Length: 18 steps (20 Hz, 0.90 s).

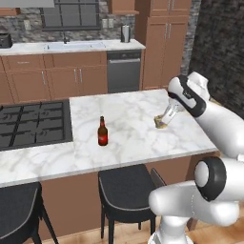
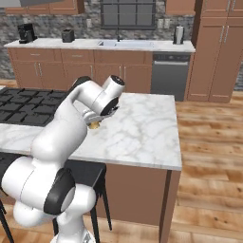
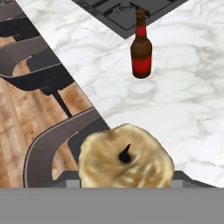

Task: Get the candle and the beer from the cabinet and move them to the dining counter.

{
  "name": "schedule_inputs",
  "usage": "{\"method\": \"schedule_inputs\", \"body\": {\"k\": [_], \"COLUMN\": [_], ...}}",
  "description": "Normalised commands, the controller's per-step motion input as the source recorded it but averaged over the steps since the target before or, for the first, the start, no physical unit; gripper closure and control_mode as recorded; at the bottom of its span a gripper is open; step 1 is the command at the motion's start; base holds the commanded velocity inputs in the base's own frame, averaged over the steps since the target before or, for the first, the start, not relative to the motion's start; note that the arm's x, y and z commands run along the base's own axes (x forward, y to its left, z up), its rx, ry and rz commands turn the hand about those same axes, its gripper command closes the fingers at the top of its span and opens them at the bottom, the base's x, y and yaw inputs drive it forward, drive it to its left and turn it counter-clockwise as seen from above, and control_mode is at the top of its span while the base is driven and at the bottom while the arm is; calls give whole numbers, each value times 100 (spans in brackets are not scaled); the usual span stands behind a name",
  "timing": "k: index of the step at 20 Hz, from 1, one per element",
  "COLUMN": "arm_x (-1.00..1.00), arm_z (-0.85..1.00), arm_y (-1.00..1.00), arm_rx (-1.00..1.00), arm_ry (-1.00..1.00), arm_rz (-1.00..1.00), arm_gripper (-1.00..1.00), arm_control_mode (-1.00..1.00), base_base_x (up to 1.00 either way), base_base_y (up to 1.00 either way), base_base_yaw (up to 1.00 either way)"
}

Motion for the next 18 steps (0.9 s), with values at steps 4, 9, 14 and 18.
{"method": "schedule_inputs", "body": {"k": [4,9,14,18], "arm_x": [52,43,36,22], "arm_z": [-32,-44,-60,-74], "arm_y": [20,9,8,18], "arm_rx": [0,1,0,0], "arm_ry": [0,0,0,0], "arm_rz": [0,0,0,0], "arm_gripper": [100,100,100,100], "arm_control_mode": [-100,-100,-100,-100], "base_base_x": [0,0,0,0], "base_base_y": [0,0,0,0], "base_base_yaw": [0,0,0,0]}}
